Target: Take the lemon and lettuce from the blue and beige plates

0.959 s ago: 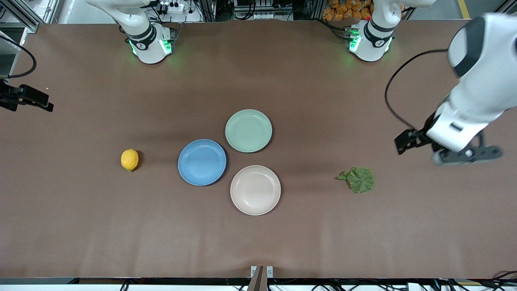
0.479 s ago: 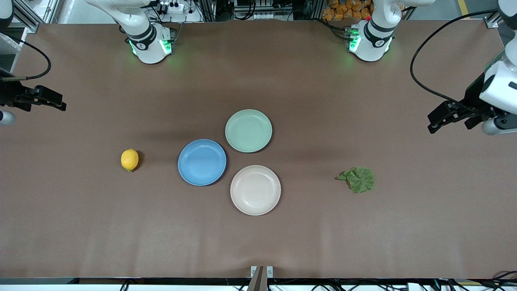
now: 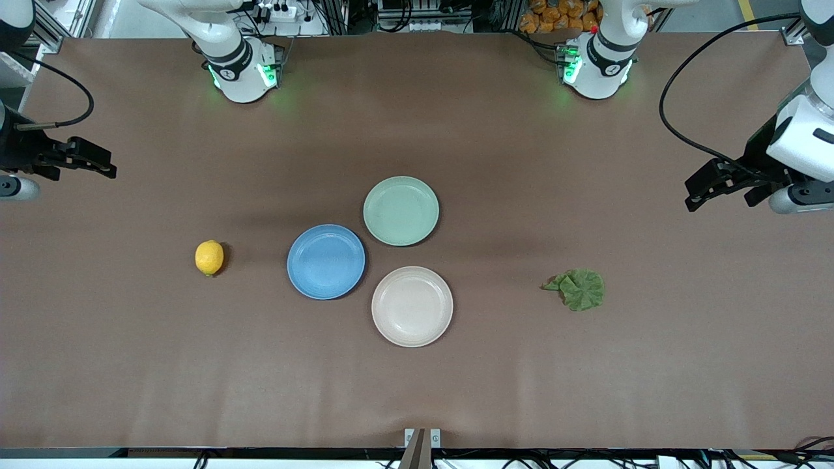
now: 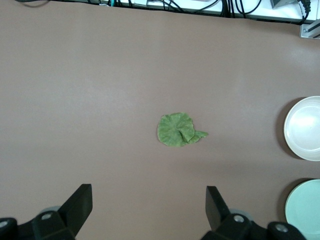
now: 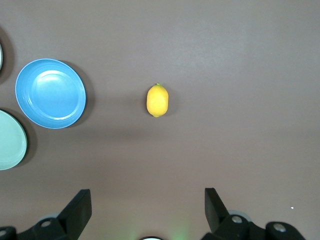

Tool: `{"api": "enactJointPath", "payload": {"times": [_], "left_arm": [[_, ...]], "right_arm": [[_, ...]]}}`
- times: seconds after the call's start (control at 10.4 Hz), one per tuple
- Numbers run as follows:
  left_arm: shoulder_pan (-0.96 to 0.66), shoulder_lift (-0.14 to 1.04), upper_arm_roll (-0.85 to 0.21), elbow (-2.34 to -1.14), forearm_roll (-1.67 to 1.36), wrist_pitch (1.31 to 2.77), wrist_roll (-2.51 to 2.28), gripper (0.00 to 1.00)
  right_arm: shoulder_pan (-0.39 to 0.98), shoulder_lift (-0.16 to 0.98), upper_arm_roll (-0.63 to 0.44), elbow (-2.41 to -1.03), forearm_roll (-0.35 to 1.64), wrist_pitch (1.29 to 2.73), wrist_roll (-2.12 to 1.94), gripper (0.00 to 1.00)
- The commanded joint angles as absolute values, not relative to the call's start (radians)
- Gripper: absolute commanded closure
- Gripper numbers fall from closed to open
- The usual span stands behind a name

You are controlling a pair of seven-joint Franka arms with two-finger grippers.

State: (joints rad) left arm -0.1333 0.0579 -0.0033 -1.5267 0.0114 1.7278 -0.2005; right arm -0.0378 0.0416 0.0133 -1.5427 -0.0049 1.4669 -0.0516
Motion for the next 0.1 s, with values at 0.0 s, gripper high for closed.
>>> {"api": "enactJointPath", "payload": {"times": [0.0], "left_arm": [[-0.112,0.051,-0.012,-1.52,0.009,1.724,-0.147,0.0]], "right_arm": [[-0.06,-0.003,0.028,-1.595,-0.014,1.463,-0.054,0.0]]}}
